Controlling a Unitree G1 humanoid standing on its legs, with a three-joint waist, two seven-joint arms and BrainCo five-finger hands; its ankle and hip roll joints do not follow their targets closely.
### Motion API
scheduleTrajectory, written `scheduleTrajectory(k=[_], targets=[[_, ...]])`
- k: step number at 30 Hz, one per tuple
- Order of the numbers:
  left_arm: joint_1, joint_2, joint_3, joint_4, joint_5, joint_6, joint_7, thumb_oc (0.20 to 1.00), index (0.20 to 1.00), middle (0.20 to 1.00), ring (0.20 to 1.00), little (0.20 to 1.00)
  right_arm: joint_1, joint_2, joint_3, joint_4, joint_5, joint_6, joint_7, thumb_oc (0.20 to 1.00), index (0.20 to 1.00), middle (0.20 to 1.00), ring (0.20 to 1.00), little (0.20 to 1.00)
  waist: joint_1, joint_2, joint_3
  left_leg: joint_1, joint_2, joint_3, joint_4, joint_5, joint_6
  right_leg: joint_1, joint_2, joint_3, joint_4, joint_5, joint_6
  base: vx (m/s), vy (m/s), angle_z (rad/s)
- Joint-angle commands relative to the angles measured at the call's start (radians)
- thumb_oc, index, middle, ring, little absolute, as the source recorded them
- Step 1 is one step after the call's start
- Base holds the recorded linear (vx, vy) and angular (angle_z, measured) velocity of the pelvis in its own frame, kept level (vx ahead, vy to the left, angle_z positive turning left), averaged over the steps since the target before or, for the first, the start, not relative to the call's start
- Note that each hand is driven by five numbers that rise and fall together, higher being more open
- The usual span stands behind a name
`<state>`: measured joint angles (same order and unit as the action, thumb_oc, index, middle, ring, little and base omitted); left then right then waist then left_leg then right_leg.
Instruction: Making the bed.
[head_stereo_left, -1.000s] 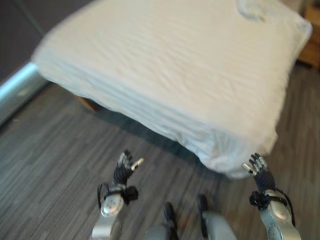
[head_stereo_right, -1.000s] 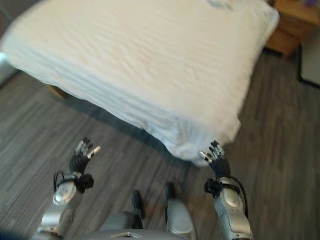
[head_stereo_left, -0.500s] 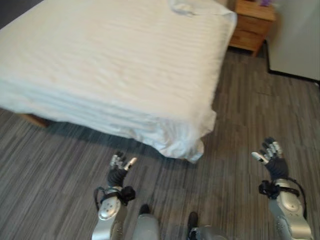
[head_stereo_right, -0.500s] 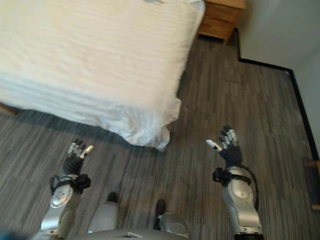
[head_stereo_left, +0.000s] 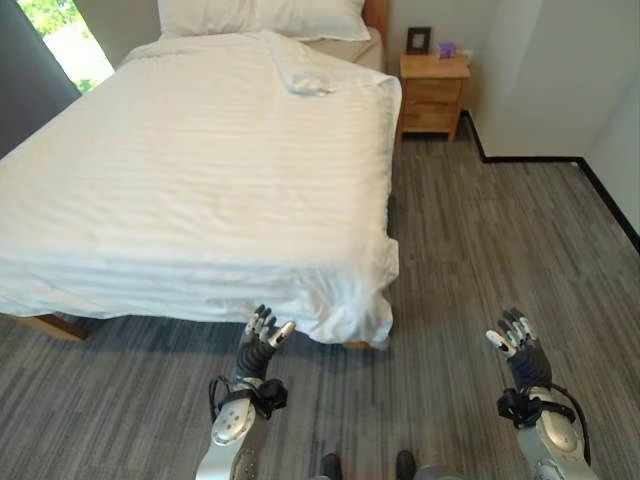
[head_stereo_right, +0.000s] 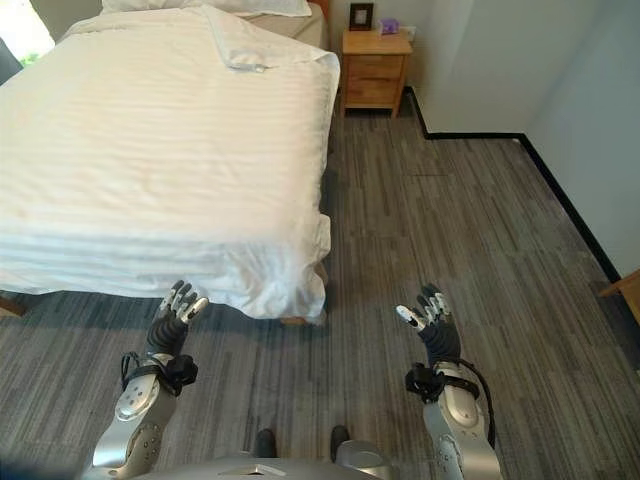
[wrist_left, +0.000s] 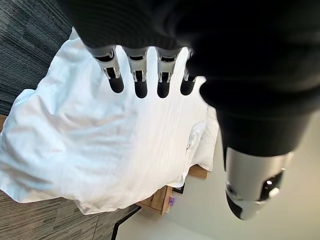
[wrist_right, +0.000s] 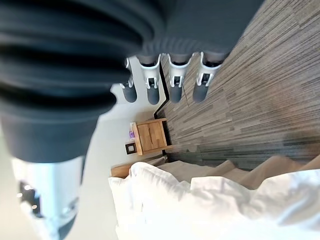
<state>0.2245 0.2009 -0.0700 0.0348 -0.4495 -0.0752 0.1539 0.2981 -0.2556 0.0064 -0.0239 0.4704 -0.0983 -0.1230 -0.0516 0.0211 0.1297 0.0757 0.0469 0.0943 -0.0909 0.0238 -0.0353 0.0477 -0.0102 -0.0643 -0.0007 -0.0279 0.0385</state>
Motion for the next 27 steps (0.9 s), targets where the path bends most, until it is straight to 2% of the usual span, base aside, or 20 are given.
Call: scheduleTrajectory(k=[1, 7, 8, 10, 12, 13, 14, 17, 18, 19, 20, 22, 23, 24, 25, 26, 27], targets=[[-0.056, 0.067, 0.103, 0.04, 0.044, -0.017, -0.035, 1.0, 1.0, 1.0, 1.0, 1.0, -0.059, -0.064, -0.029, 0.014, -0.035, 0.003, 0.094, 1.0, 1.0, 1.0, 1.0, 1.0, 0.059, -0.047, 0.002, 0.002, 0.035, -0.041, 0.033, -0.063, -0.018, -0.017, -0.069, -0.061, 0.032, -0.039, 0.065, -0.05, 0.036, -0.05], [-0.08, 0.106, 0.089, 0.026, 0.043, -0.02, -0.047, 1.0, 1.0, 1.0, 1.0, 1.0, -0.073, -0.017, -0.015, 0.021, 0.055, -0.007, 0.091, 1.0, 1.0, 1.0, 1.0, 1.0, 0.047, -0.045, 0.011, 0.004, 0.01, -0.023, 0.023, -0.053, -0.002, -0.04, -0.1, -0.06, 0.066, -0.03, 0.081, -0.11, 0.164, 0.12], [-0.1, 0.124, 0.092, 0.051, 0.063, -0.013, -0.043, 1.0, 1.0, 1.0, 1.0, 1.0, -0.078, -0.036, 0.011, 0.015, -0.004, 0.015, 0.105, 1.0, 1.0, 1.0, 1.0, 1.0, 0.045, -0.052, 0.03, -0.003, 0.007, -0.03, 0.038, -0.055, 0.006, -0.067, -0.097, -0.037, 0.128, -0.034, 0.086, -0.12, 0.069, 0.05], [-0.107, 0.14, 0.093, 0.066, 0.074, -0.012, -0.043, 1.0, 1.0, 1.0, 1.0, 1.0, -0.07, -0.048, 0.008, -0.011, -0.043, 0.02, 0.116, 1.0, 1.0, 1.0, 1.0, 1.0, 0.028, -0.055, 0.042, -0.006, 0.006, -0.049, 0.038, -0.053, 0.01, -0.093, -0.074, 0.064, 0.161, -0.032, 0.097, -0.12, 0.023, 0.03], [-0.107, 0.144, 0.096, 0.07, 0.08, -0.013, -0.041, 1.0, 1.0, 1.0, 1.0, 1.0, -0.069, -0.049, 0.009, -0.012, -0.058, 0.019, 0.122, 1.0, 1.0, 1.0, 1.0, 1.0, 0.029, -0.055, 0.043, -0.006, 0.012, -0.048, 0.035, -0.053, 0.009, -0.102, -0.083, 0.087, 0.162, -0.025, 0.103, -0.04, -0.057, 0.03], [-0.104, 0.146, 0.099, 0.066, 0.077, -0.013, -0.04, 1.0, 1.0, 1.0, 1.0, 1.0, -0.068, -0.044, 0.01, -0.012, -0.06, 0.017, 0.122, 1.0, 1.0, 1.0, 1.0, 1.0, 0.033, -0.05, 0.043, -0.006, 0.026, -0.045, 0.035, -0.053, 0.007, -0.107, -0.115, 0.086, 0.163, -0.011, 0.106, -0.06, -0.334, -0.15], [-0.102, 0.144, 0.102, 0.057, 0.06, -0.015, -0.044, 1.0, 1.0, 1.0, 1.0, 1.0, -0.071, -0.025, 0.013, 0.012, -0.057, 0.011, 0.115, 1.0, 1.0, 1.0, 1.0, 1.0, 0.047, -0.05, 0.039, -0.009, 0.07, -0.039, 0.045, -0.058, -0.014, -0.098, -0.228, 0.046, 0.14, 0.063, 0.115, -0.06, -0.332, -0.14], [-0.1, 0.144, 0.101, 0.056, 0.051, -0.018, -0.049, 1.0, 1.0, 1.0, 1.0, 1.0, -0.077, -0.017, 0.016, 0.015, -0.051, 0.014, 0.118, 1.0, 1.0, 1.0, 1.0, 1.0, 0.043, -0.058, 0.029, 0.0, 0.091, -0.034, 0.048, -0.061, -0.029, -0.086, -0.255, 0.056, 0.11, 0.095, 0.135, 0.01, -0.334, -0.25], [-0.108, 0.145, 0.106, 0.063, 0.044, -0.025, -0.041, 1.0, 1.0, 1.0, 1.0, 1.0, -0.089, -0.017, 0.023, 0.003, -0.048, 0.007, 0.117, 1.0, 1.0, 1.0, 1.0, 1.0, 0.046, -0.066, 0.019, 0.006, 0.127, -0.019, 0.055, -0.052, -0.057, -0.084, -0.261, 0.055, 0.084, 0.099, 0.156, 0.03, -0.495, -0.39], [-0.113, 0.144, 0.105, 0.066, 0.035, -0.027, -0.038, 1.0, 1.0, 1.0, 1.0, 1.0, -0.094, -0.021, 0.028, -0.003, -0.043, 0.007, 0.116, 1.0, 1.0, 1.0, 1.0, 1.0, 0.044, -0.064, 0.018, 0.005, 0.147, -0.017, 0.062, -0.044, -0.07, -0.085, -0.251, 0.053, 0.088, 0.082, 0.159, 0.02, -0.399, -0.32], [-0.113, 0.144, 0.105, 0.066, 0.035, -0.027, -0.038, 1.0, 1.0, 1.0, 1.0, 1.0, -0.094, -0.021, 0.028, -0.003, -0.043, 0.007, 0.116, 1.0, 1.0, 1.0, 1.0, 1.0, 0.044, -0.064, 0.018, 0.005, 0.147, -0.017, 0.062, -0.044, -0.07, -0.085, -0.251, 0.053, 0.088, 0.082, 0.159, 0.01, -0.238, -0.3], [-0.118, 0.138, 0.105, 0.079, 0.022, -0.028, -0.041, 1.0, 1.0, 1.0, 1.0, 1.0, -0.106, -0.026, 0.04, 0.005, -0.019, -0.002, 0.118, 1.0, 1.0, 1.0, 1.0, 1.0, 0.039, -0.061, 0.009, 0.008, 0.19, -0.014, 0.069, -0.03, -0.092, -0.056, -0.215, 0.047, 0.046, 0.022, 0.146, 0.0, -0.447, -0.08], [-0.119, 0.126, 0.111, 0.08, -0.011, -0.031, -0.041, 1.0, 1.0, 1.0, 1.0, 1.0, -0.11, -0.046, 0.047, 0.018, 0.013, -0.002, 0.119, 1.0, 1.0, 1.0, 1.0, 1.0, 0.032, -0.047, 0.023, -0.024, 0.249, -0.046, 0.133, 0.046, -0.105, -0.059, -0.154, 0.057, 0.08, -0.022, 0.105, -0.02, -0.496, 0.18], [-0.119, 0.126, 0.111, 0.08, -0.011, -0.031, -0.041, 1.0, 1.0, 1.0, 1.0, 1.0, -0.11, -0.046, 0.047, 0.018, 0.013, -0.002, 0.119, 1.0, 1.0, 1.0, 1.0, 1.0, 0.031, -0.046, 0.022, -0.026, 0.25, -0.047, 0.133, 0.046, -0.105, -0.06, -0.154, 0.056, 0.08, -0.021, 0.105, -0.05, -0.475, 0.17], [-0.129, 0.111, 0.11, 0.089, -0.04, -0.03, -0.037, 1.0, 1.0, 1.0, 1.0, 1.0, -0.107, -0.052, 0.042, 0.013, 0.025, -0.007, 0.116, 1.0, 1.0, 1.0, 1.0, 1.0, 0.022, -0.043, 0.033, -0.053, 0.272, -0.041, 0.18, 0.102, -0.102, -0.048, -0.129, 0.05, 0.082, -0.03, 0.086, -0.06, -0.454, -0.01], [-0.141, 0.076, 0.09, 0.112, -0.079, -0.018, -0.05, 1.0, 1.0, 1.0, 1.0, 1.0, -0.089, -0.07, 0.018, 0.014, 0.037, -0.012, 0.104, 1.0, 1.0, 1.0, 1.0, 1.0, 0.004, -0.058, 0.054, -0.097, 0.298, 0.011, 0.282, 0.158, -0.078, -0.02, -0.105, 0.03, 0.08, -0.035, 0.054, -0.09, -0.671, 0.0], [-0.142, 0.072, 0.084, 0.116, -0.071, -0.014, -0.056, 1.0, 1.0, 1.0, 1.0, 1.0, -0.078, -0.073, 0.003, 0.024, 0.047, -0.014, 0.092, 1.0, 1.0, 1.0, 1.0, 1.0, -0.01, -0.073, 0.056, -0.108, 0.303, 0.065, 0.337, 0.153, -0.066, -0.015, -0.101, 0.024, 0.075, -0.033, 0.039, -0.03, -0.562, 0.51]])
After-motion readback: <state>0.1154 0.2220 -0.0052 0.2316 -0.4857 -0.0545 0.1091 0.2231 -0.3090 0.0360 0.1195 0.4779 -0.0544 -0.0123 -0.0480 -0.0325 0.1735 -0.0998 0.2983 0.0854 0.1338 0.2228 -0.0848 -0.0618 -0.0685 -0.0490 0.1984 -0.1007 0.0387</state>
